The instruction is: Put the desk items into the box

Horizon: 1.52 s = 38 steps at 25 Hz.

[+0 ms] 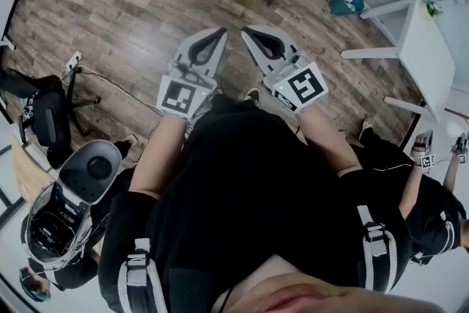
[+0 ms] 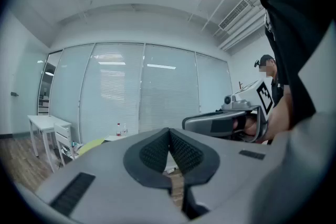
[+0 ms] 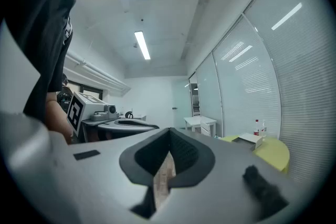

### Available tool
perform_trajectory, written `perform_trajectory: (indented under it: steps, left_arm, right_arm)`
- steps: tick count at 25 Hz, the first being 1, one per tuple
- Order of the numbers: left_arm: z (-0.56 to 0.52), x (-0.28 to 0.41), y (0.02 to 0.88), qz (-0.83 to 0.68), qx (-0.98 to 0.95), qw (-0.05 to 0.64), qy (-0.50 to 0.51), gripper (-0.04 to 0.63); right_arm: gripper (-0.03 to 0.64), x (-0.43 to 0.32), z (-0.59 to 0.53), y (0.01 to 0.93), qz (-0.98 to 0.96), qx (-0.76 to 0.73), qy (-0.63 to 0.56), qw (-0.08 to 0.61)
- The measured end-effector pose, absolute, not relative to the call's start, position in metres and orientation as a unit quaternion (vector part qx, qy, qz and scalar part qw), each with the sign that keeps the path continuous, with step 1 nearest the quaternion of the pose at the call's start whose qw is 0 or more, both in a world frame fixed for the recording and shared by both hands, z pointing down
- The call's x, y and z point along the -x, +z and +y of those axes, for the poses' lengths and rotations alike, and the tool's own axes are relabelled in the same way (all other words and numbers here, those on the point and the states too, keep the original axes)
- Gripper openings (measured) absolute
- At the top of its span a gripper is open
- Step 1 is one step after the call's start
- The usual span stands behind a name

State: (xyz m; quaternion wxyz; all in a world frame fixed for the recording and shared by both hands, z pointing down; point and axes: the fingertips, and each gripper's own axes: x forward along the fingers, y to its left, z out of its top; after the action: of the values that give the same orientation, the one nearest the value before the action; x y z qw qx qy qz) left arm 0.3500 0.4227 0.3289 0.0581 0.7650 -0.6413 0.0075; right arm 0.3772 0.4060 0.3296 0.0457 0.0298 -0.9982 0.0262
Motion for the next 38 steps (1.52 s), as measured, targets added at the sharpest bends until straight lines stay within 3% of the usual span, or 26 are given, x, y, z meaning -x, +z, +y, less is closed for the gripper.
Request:
perform_trajectory:
  steps: [38]
  left_arm:
    - [0.445, -0.270, 0.334, -0.619, -0.784, 0.045, 0.015, 0.011]
  right_arm:
    - [0.017, -0.305, 0.427, 0.341, -0.995, -0.067, 0.029, 0.062]
